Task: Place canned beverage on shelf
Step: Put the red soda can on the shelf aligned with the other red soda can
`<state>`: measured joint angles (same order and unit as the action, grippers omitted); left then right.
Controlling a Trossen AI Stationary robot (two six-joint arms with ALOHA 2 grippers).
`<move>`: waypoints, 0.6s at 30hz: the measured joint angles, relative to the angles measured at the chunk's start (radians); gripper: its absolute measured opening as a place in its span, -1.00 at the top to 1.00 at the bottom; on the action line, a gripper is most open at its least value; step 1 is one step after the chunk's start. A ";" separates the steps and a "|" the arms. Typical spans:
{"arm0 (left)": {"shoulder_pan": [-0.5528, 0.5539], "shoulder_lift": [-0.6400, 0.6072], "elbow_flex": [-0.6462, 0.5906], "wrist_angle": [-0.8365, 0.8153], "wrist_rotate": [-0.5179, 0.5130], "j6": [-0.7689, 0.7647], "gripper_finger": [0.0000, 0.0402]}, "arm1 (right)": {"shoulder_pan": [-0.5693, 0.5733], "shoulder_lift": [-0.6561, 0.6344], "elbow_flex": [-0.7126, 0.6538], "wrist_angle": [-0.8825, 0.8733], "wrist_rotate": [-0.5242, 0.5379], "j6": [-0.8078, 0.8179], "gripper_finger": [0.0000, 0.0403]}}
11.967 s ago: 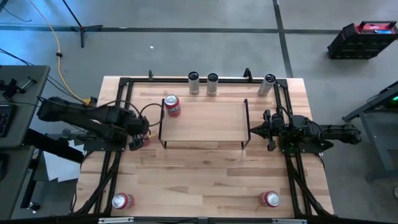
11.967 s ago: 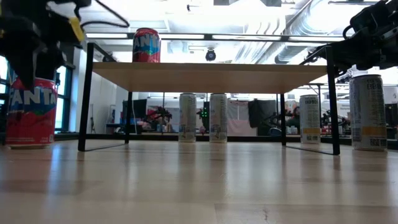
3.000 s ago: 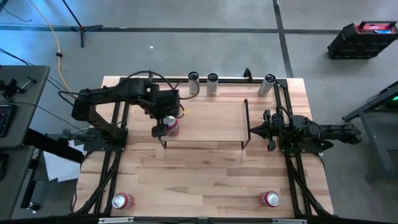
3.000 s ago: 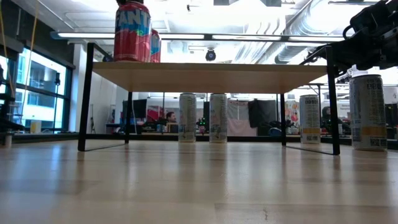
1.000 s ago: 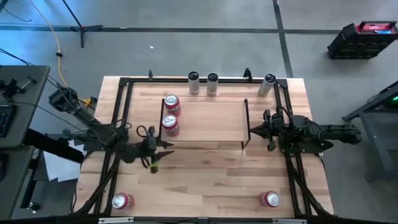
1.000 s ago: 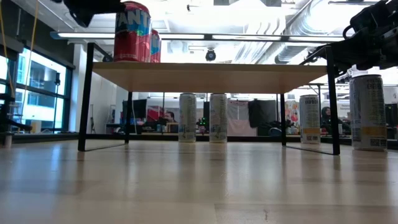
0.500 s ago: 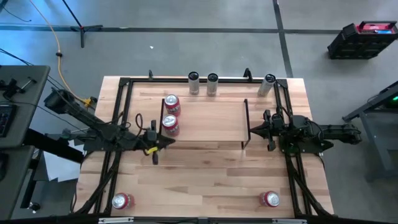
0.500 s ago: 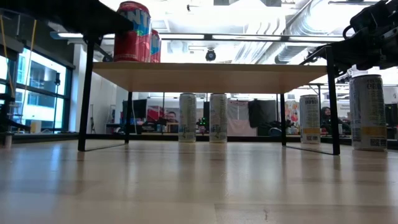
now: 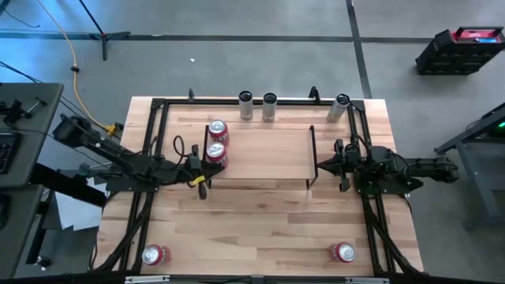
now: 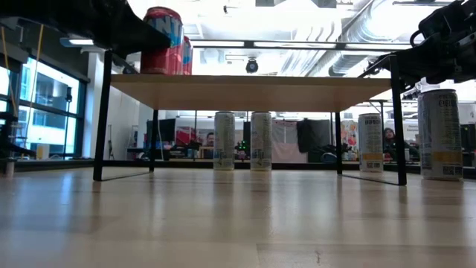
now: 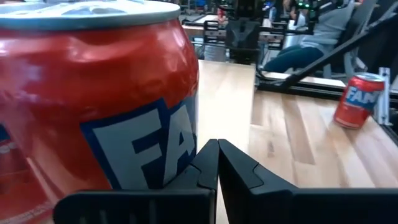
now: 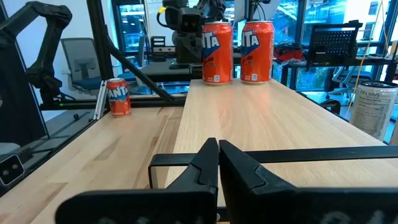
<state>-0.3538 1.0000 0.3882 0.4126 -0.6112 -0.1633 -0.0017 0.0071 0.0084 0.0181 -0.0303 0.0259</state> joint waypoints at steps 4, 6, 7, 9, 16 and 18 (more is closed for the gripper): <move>0.028 0.000 0.000 0.000 0.030 -0.022 1.00 | 0.000 0.000 0.000 0.000 0.000 0.000 1.00; 0.035 0.000 0.000 0.000 0.033 -0.026 1.00 | 0.000 0.000 0.000 0.000 0.000 0.000 1.00; 0.038 0.000 0.000 0.000 0.033 -0.026 1.00 | 0.000 0.000 0.000 0.000 0.000 0.000 1.00; 0.041 0.000 0.000 0.000 0.033 -0.025 1.00 | 0.000 0.000 0.000 0.000 0.000 0.000 1.00; 0.042 0.000 0.000 -0.005 0.022 -0.026 1.00 | 0.000 0.000 0.000 0.000 0.000 0.000 1.00; 0.042 -0.004 0.000 -0.008 0.020 -0.026 1.00 | 0.000 0.000 0.000 0.000 0.000 0.000 1.00</move>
<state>-0.3122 0.9960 0.3885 0.4046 -0.5914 -0.1894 -0.0020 0.0071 0.0086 0.0181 -0.0303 0.0258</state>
